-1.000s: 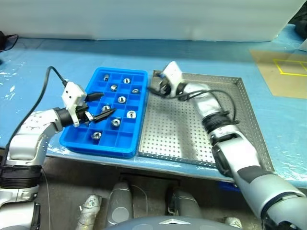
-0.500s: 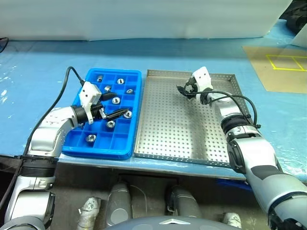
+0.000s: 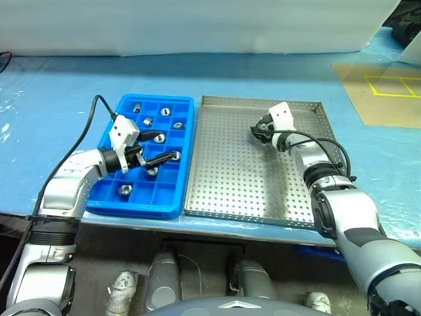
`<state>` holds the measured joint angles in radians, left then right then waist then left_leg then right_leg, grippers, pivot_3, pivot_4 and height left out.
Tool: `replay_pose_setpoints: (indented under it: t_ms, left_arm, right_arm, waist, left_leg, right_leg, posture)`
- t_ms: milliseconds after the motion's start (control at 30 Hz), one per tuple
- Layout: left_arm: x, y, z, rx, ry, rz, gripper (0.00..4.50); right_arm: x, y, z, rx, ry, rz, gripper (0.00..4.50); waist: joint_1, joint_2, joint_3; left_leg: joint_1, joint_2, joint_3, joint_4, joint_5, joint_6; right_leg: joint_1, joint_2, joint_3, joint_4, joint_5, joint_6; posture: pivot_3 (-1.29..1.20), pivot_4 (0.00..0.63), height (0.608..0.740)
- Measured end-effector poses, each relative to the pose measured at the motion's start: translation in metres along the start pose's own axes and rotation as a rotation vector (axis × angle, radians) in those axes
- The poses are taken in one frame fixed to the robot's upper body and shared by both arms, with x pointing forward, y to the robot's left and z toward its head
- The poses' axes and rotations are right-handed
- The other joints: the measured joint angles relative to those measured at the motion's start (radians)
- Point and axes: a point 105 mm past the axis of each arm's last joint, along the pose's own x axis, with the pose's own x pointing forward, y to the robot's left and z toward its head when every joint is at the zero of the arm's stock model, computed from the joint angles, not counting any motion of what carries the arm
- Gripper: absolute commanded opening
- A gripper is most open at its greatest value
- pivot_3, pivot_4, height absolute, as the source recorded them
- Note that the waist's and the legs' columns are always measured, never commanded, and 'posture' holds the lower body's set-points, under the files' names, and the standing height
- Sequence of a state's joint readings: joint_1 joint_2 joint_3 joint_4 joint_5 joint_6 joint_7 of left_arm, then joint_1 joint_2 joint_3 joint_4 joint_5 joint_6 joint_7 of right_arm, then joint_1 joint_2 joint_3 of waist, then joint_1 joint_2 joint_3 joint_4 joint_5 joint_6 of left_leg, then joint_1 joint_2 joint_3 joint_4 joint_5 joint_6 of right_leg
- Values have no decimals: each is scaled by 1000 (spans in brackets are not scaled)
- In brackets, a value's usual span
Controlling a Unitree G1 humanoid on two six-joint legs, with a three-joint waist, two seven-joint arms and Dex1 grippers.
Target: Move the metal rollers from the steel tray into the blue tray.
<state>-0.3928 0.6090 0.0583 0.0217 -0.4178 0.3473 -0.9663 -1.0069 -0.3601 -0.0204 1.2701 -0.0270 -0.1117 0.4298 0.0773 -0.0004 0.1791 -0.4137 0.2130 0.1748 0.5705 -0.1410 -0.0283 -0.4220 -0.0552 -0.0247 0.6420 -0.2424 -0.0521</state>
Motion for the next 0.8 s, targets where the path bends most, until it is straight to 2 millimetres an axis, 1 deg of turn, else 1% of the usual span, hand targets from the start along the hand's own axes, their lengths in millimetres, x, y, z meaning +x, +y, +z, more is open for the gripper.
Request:
replay_pose_setpoints:
  t_ms: [33,67,133,200,233,333,500,567,600,667,733,800]
  left_arm:
    - [0,-1,-1,-2,2,0,4500]
    - [-1,-1,-2,-5,4,2,4500]
    - [-1,-1,-2,-4,4,2,4500]
    - [-1,-1,-2,-4,4,2,4500]
    - [-1,-1,-2,-3,4,2,4500]
    - [-1,0,-2,-2,6,1,4500]
    - [-1,0,-1,0,7,0,4500]
    - [-3,1,-1,3,12,4,4500]
    - [-5,2,0,2,13,10,4500]
    - [-9,5,3,2,10,22,4500]
    - [-12,5,6,9,12,26,4500]
    - [-17,6,3,5,22,39,4500]
  right_arm:
    - [-1,0,-5,9,13,-1,3473]
    - [-1,1,-6,16,13,0,3281]
    - [0,3,-6,16,13,4,2746]
    - [1,4,-6,16,13,6,2007]
    - [1,4,-6,15,14,4,2007]
    - [1,4,-6,15,13,0,1798]
    - [1,4,-6,14,11,-9,1798]
    - [2,8,-4,13,4,16,1798]
    - [4,14,-1,9,-7,42,1798]
    - [8,34,15,-13,-62,139,1798]
    - [10,60,39,-45,-142,272,1798]
    - [6,91,67,-94,-232,435,1798]
  waist:
    - [0,0,0]
    - [0,0,0]
    - [1,0,0]
    - [1,0,0]
    - [1,0,0]
    - [1,0,0]
    - [1,0,0]
    - [0,0,0]
    - [-2,0,0]
    - [-8,1,0]
    - [-10,1,0]
    - [-8,1,0]
  left_leg:
    - [0,0,0,0,0,0]
    - [0,0,0,0,0,0]
    - [0,0,0,0,0,1]
    - [0,0,0,1,-1,1]
    - [0,0,0,1,-1,1]
    - [0,0,0,1,0,1]
    - [0,0,0,1,0,1]
    - [0,0,0,1,0,1]
    - [0,1,0,1,0,1]
    - [-1,1,0,0,-1,1]
    - [-1,3,0,0,-1,1]
    - [-1,3,0,-2,-1,2]
  right_leg:
    - [0,0,0,0,0,0]
    - [0,0,0,0,0,0]
    - [0,0,0,0,0,0]
    - [0,0,0,1,0,0]
    - [0,0,0,1,0,0]
    - [0,0,0,1,0,0]
    - [0,0,0,1,0,0]
    - [0,0,0,1,0,0]
    - [0,0,0,1,0,0]
    - [-2,1,0,1,0,0]
    - [-2,2,0,1,0,-1]
    - [-3,2,0,0,-1,-2]
  posture:
    - [23,150,740]
    - [22,150,740]
    - [21,150,740]
    - [18,150,740]
    - [18,150,740]
    - [17,150,740]
    - [23,150,740]
    - [36,150,740]
    - [41,150,740]
    - [51,150,740]
    - [71,150,740]
    - [96,150,740]
